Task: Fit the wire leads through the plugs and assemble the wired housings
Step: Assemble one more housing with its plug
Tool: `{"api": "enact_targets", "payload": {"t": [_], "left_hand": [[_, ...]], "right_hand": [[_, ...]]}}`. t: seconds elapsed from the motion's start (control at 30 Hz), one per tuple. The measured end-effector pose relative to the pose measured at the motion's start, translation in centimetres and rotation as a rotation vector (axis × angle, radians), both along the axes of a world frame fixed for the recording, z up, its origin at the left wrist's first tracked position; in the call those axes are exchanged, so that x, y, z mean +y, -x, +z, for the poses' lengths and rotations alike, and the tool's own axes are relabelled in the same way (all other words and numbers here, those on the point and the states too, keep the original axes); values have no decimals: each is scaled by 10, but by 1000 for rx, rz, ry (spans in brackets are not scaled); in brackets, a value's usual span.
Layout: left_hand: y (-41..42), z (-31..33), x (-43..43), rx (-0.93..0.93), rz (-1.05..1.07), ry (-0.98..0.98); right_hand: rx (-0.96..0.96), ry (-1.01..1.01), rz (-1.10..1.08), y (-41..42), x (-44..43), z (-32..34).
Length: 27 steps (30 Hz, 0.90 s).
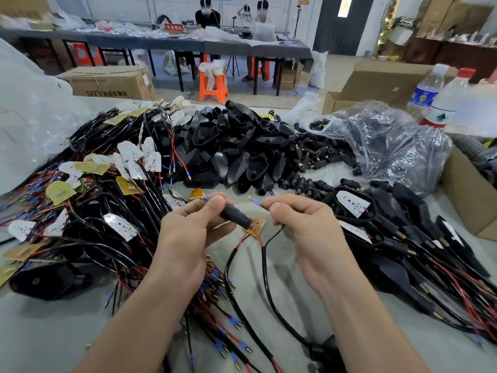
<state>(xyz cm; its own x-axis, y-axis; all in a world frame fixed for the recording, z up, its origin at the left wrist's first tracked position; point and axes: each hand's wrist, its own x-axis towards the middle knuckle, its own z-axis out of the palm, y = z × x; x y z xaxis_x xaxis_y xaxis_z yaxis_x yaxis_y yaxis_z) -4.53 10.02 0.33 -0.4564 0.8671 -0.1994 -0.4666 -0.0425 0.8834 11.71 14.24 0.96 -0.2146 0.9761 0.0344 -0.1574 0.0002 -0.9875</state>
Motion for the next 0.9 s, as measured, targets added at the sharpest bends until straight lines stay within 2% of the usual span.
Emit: {"api": "enact_targets", "payload": {"t": [0.17, 0.4, 0.73, 0.9], "left_hand": [[0, 0, -1, -26, -12, -46], [3, 0, 1, -186, 71, -70], [4, -1, 2, -223, 96, -98], [3, -2, 3, -109, 128, -103]], "right_hand": [[-100, -50, 10, -4, -1, 3], [-334, -181, -55, -7, 4, -3], [-332, -206, -76, -4, 5, -5], [-262, -226, -48, -3, 4, -4]]}}
